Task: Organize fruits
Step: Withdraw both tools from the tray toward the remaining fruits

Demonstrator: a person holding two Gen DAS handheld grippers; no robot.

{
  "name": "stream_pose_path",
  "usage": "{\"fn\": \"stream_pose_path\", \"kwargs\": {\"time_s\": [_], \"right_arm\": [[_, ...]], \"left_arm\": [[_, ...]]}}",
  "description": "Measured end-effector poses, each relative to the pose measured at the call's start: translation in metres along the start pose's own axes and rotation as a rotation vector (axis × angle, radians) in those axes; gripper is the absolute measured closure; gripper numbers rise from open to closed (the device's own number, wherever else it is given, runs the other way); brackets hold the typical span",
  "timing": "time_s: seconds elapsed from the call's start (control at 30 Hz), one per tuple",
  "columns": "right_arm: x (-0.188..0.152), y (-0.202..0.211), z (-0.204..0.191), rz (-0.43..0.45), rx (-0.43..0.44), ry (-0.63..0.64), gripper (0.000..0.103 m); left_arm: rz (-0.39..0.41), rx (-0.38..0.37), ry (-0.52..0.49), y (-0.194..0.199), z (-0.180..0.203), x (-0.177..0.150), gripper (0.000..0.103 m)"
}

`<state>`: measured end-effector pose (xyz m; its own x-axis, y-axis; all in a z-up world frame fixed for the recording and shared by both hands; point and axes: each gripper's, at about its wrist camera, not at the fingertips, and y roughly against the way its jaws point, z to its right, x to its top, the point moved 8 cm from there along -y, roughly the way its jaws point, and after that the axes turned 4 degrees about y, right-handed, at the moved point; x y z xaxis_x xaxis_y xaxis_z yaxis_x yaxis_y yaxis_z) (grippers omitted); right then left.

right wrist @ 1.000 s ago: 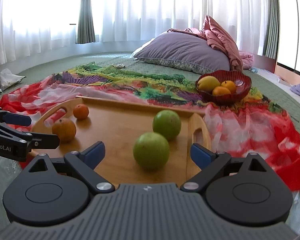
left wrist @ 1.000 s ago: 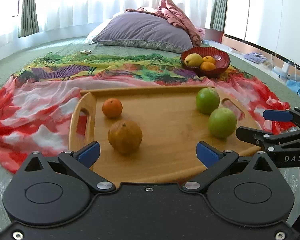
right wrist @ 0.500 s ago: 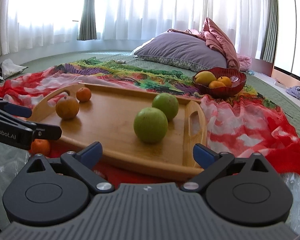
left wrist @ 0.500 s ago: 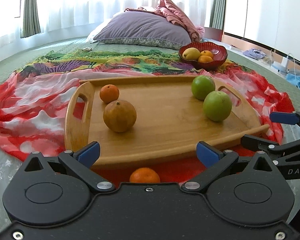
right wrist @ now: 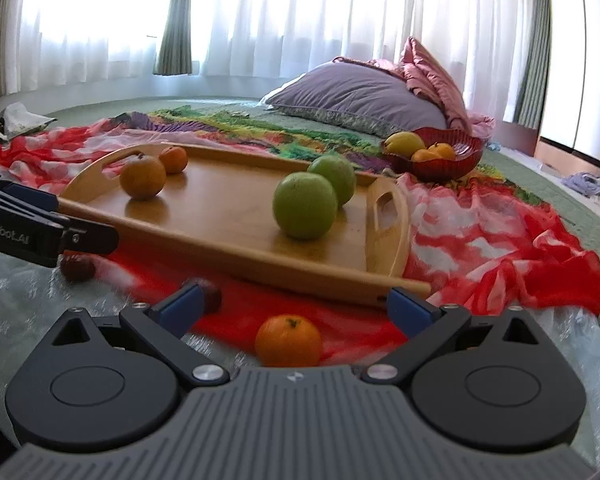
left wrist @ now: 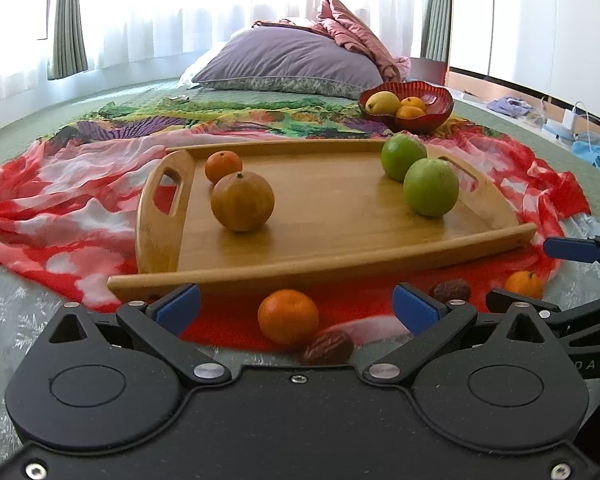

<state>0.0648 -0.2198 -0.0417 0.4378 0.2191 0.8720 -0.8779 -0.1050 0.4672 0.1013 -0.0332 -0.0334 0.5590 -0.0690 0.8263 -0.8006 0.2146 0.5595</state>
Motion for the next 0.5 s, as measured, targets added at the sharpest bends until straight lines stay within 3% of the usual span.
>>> {"fn": "stream_pose_path", "kwargs": {"time_s": [0.3,0.5], "right_arm": [[-0.011,0.004,-0.006,-0.009,0.016,-0.018,0.015],[-0.014,0.006,-0.012,-0.005,0.016,-0.005,0.024]], "left_arm": [[-0.008,-0.014,0.017,0.004,0.000,-0.011,0.002],[-0.015,-0.031,0.027,0.008,0.002,-0.014,0.012]]}}
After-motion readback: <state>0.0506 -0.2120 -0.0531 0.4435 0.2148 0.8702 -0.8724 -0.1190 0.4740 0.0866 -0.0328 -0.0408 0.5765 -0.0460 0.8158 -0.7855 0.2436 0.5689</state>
